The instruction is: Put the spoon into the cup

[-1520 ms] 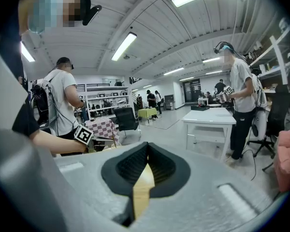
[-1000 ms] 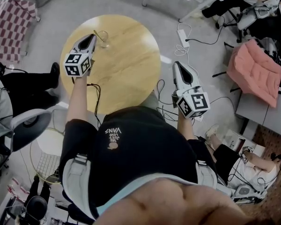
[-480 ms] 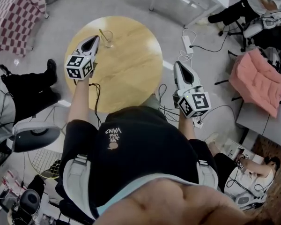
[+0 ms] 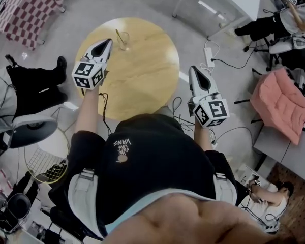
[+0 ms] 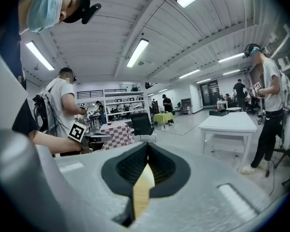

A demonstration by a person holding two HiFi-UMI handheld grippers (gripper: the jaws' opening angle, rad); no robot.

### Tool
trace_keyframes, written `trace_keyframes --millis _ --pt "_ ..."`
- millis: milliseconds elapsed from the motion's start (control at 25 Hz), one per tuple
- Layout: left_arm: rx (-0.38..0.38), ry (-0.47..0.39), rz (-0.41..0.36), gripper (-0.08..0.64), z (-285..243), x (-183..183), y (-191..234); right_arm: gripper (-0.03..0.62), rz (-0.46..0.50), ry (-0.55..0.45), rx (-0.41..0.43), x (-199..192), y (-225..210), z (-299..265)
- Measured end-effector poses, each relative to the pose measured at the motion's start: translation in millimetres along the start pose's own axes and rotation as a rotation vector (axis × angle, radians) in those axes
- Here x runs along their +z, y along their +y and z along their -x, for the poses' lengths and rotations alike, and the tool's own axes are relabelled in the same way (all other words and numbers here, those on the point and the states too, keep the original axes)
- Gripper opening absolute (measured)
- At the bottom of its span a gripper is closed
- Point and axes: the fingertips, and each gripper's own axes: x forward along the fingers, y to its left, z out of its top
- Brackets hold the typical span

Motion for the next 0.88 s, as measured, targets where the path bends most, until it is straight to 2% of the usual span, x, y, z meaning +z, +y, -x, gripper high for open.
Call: trace_keyframes --millis 160,680,880 --pt "0.046 -0.021 -0.013 0.008 12.8 8.0 -10.7 -0.002 0.008 -0.007 0.053 3.3 -2.4 -4.7" --pt "0.205 -0.082 0.011 0.008 68.7 19.2 -34.9 -0.002 0.046 -0.025 0.24 16.7 3.7 -25.5" --pt "0.24 -0.088 0.005 0.006 82.8 19.8 -45.1 -0.002 0.053 -0.024 0.297 17.8 7.7 -34.7"
